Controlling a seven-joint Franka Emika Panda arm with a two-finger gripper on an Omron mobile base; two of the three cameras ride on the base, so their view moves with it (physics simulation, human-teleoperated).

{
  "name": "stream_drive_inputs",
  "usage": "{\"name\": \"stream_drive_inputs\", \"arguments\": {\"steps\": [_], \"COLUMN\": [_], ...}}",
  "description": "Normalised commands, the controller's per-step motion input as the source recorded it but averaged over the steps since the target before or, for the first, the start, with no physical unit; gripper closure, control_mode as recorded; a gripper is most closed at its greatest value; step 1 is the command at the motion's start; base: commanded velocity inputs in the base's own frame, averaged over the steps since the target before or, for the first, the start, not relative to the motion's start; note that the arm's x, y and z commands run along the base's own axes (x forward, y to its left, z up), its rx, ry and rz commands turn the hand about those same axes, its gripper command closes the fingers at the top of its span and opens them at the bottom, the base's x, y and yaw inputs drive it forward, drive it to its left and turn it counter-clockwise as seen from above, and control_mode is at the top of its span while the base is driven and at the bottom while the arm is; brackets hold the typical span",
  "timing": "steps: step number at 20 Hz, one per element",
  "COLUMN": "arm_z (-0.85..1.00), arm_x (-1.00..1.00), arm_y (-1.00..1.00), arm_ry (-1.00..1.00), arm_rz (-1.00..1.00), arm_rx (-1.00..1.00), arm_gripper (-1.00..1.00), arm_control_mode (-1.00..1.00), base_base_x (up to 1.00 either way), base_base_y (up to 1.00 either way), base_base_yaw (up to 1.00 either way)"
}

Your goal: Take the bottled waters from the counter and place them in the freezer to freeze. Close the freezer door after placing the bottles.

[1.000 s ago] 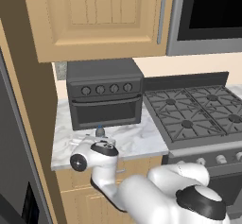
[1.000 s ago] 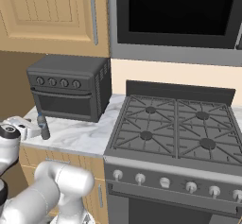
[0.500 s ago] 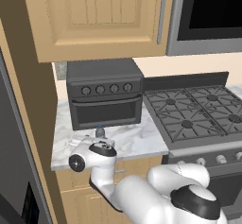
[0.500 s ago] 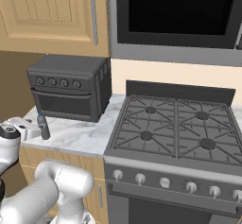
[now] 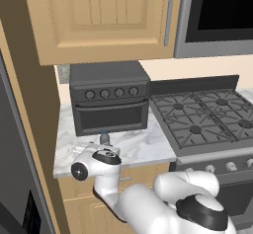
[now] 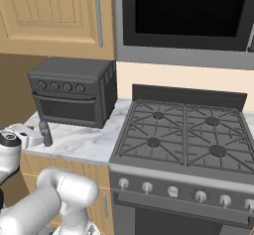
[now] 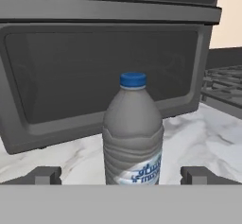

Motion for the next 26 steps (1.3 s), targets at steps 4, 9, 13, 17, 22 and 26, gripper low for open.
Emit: {"name": "stream_drive_inputs", "arguments": {"steps": [4, 9, 13, 17, 22, 26], "arm_z": [0.0, 0.0, 0.0, 0.0, 0.0, 0.0], "arm_x": [0.0, 0.0, 0.0, 0.0, 0.06, 0.12], "arm_y": [0.0, 0.0, -0.03, -0.08, -0.04, 0.0], "arm_ry": [0.0, 0.01, 0.04, 0.04, 0.03, 0.0], "arm_rz": [-0.03, -0.05, -0.09, -0.11, -0.09, -0.04], "arm_rx": [0.0, 0.0, 0.0, 0.0, 0.0, 0.0], "arm_gripper": [-1.0, -1.0, -1.0, -1.0, -1.0, -1.0], "arm_control_mode": [-1.0, -1.0, -1.0, -1.0, -1.0, -1.0], "base_base_x": [0.0, 0.0, 0.0, 0.0, 0.0, 0.0], "base_base_y": [0.0, 0.0, 0.0, 0.0, 0.0, 0.0], "base_base_yaw": [0.0, 0.0, 0.0, 0.0, 0.0, 0.0]}}
